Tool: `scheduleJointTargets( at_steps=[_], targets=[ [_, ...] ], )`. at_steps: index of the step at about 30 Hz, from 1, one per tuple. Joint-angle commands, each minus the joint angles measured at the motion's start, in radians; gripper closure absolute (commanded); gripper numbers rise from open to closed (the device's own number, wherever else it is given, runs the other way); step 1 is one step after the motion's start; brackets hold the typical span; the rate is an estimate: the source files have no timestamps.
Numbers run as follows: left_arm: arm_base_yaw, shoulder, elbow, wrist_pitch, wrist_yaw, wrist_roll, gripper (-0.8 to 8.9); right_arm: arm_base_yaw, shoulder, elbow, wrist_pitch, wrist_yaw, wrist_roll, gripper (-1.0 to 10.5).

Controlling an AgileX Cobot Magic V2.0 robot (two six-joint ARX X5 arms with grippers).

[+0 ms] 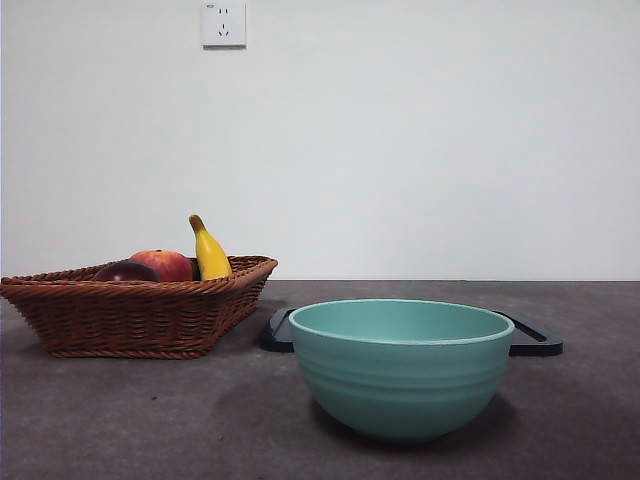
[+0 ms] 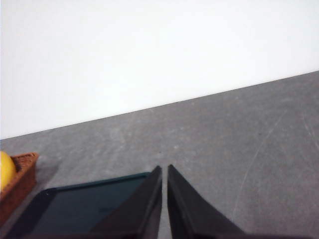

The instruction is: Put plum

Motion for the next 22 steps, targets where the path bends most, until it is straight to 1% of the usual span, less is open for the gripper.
scheduleJointTargets(
  at_steps=[1, 4, 7, 11, 15, 18, 22],
  targets=[
    [0.002, 0.048, 0.089, -0.012, 0.048, 0.026, 8.03, -0.001, 0.048, 0.091, -0.029, -0.027, -0.005, 9.4],
    [0.002, 0.121, 0.181, -0.063, 0.111, 0.079, 8.03, -0.001, 0.116, 0.182, -0.075, -0.074, -0.039, 9.4],
    [0.002, 0.209, 0.28, -0.13, 0.169, 0.153, 8.03, -0.001, 0.189, 0.272, -0.141, -0.13, -0.067, 9.4],
    [0.002, 0.328, 0.402, -0.23, 0.276, 0.243, 8.03, -0.001, 0.294, 0.389, -0.256, -0.238, -0.106, 9.4],
    [-0.003, 0.44, 0.511, -0.334, 0.382, 0.311, 8.03, 0.0, 0.392, 0.49, -0.378, -0.355, -0.145, 9.4],
    [-0.013, 0.509, 0.58, -0.42, 0.431, 0.364, 8.03, 0.004, 0.45, 0.554, -0.467, -0.422, -0.174, 9.4],
    [-0.032, 0.581, 0.656, -0.53, 0.484, 0.435, 8.03, 0.026, 0.509, 0.62, -0.568, -0.477, -0.21, 9.4]
  ],
)
